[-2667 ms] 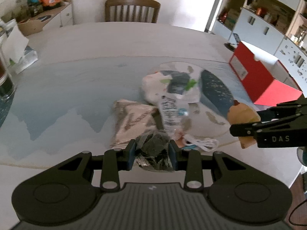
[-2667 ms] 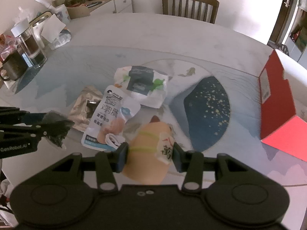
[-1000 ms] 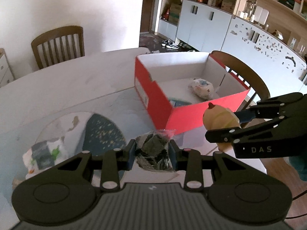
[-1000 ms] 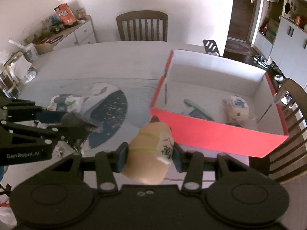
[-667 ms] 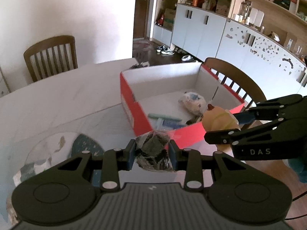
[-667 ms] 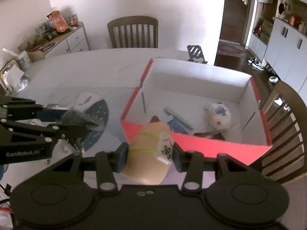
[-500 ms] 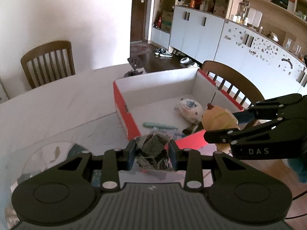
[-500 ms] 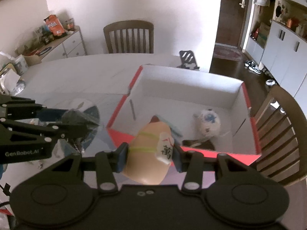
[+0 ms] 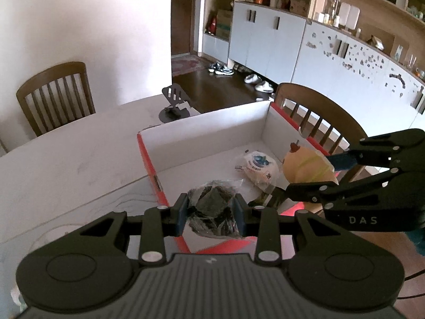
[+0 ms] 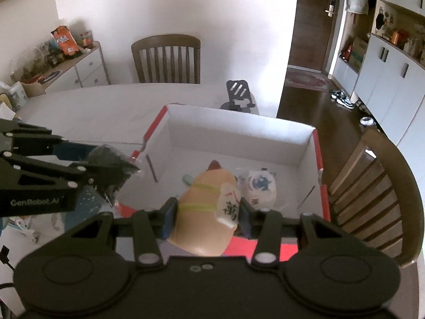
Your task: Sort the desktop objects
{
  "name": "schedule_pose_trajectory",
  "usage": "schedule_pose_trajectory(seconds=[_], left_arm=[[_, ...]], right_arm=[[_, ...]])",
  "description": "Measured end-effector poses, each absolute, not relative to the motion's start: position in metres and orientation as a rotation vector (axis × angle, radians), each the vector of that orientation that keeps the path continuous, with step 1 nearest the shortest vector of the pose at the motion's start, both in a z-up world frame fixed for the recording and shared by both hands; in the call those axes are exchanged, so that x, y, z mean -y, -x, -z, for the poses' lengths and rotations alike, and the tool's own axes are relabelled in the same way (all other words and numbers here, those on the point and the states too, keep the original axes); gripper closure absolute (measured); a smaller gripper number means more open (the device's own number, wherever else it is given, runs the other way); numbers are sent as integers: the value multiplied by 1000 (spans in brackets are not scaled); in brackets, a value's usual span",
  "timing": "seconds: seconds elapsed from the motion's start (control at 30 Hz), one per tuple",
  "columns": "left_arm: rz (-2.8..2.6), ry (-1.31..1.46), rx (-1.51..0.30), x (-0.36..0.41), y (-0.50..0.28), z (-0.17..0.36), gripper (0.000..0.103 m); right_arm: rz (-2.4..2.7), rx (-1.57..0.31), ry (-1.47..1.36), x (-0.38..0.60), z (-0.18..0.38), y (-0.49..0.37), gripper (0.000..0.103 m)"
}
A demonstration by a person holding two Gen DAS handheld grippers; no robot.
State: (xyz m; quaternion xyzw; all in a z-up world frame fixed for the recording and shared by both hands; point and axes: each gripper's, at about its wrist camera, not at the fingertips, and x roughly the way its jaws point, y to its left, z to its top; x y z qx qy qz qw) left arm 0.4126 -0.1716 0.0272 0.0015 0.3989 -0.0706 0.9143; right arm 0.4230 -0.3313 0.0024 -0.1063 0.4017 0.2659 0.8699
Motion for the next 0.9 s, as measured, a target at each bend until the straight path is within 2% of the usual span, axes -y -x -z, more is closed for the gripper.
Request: schedule_pose_trajectory(seconds=[0.9], left_arm=[[146, -102, -925, 180, -510, 4, 69]], right_arm=[[-463, -921, 287, 338, 31, -514, 56]])
